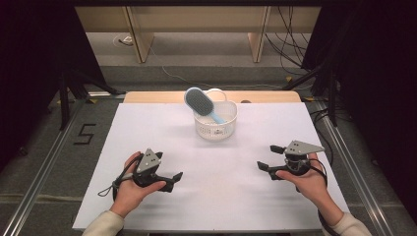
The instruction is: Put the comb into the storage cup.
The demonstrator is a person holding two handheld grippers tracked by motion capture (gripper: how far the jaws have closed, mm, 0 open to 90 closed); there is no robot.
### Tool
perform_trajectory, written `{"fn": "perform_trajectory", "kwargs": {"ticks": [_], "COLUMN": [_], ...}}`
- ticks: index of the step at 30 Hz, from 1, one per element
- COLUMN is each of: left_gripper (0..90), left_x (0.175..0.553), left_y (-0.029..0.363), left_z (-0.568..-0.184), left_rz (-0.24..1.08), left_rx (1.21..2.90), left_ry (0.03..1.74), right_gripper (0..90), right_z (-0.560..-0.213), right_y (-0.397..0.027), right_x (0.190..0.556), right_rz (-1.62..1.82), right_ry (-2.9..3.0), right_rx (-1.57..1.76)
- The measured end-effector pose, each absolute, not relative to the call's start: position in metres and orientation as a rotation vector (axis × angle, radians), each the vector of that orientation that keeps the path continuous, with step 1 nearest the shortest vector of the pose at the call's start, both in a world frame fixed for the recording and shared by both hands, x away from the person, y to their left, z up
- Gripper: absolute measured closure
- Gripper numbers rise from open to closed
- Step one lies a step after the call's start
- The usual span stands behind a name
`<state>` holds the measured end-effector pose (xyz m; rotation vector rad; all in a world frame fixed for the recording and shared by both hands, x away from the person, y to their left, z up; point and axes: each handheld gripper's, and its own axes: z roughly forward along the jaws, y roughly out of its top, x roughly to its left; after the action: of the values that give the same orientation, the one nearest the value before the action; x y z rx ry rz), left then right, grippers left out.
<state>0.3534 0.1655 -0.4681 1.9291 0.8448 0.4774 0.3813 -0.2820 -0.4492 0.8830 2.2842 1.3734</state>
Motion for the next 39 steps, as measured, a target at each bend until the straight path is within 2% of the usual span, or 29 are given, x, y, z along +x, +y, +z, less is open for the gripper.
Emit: {"fn": "perform_trajectory", "kwargs": {"ticks": [39], "left_gripper": [0.0], "left_x": [0.354], "left_y": [0.165], "left_z": [-0.468], "left_rz": [0.477], "left_rx": [1.934], "left_ry": [0.842], "right_gripper": [17.8], "right_z": [-0.457], "right_y": [-0.300], "right_x": [0.361], "right_rz": [1.340], "right_ry": [2.280], "right_rx": [0.891]}}
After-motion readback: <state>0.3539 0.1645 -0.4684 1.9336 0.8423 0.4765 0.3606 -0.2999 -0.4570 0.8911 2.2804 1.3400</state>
